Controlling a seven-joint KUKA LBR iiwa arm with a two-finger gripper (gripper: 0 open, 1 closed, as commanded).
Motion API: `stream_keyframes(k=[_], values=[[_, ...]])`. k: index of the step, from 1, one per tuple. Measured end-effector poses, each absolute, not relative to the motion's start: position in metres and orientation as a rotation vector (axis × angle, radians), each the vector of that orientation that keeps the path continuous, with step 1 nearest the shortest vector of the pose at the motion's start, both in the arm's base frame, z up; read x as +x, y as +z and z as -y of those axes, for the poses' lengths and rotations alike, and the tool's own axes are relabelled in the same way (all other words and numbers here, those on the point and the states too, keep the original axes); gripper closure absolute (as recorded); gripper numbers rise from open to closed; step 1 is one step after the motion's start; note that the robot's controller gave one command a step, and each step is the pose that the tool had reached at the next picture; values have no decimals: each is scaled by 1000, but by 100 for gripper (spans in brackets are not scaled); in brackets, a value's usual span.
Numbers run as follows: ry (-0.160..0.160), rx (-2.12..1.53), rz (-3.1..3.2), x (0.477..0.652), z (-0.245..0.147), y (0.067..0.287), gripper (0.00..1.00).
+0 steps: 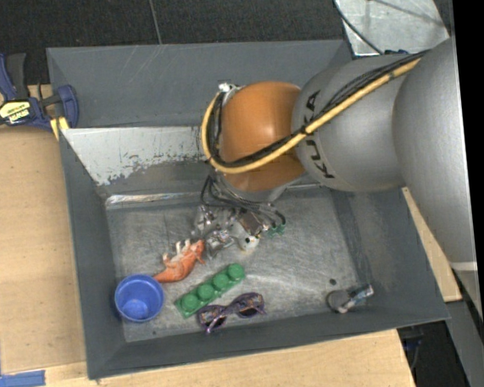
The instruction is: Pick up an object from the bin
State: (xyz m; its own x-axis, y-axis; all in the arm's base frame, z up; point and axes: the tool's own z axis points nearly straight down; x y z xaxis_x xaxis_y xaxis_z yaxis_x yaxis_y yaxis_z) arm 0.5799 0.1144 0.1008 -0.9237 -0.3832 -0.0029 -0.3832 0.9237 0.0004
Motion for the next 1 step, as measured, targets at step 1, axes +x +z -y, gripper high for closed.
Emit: stream_keyframes(k=[1], values=[[2,-612,-3079,580,-114,101,100]])
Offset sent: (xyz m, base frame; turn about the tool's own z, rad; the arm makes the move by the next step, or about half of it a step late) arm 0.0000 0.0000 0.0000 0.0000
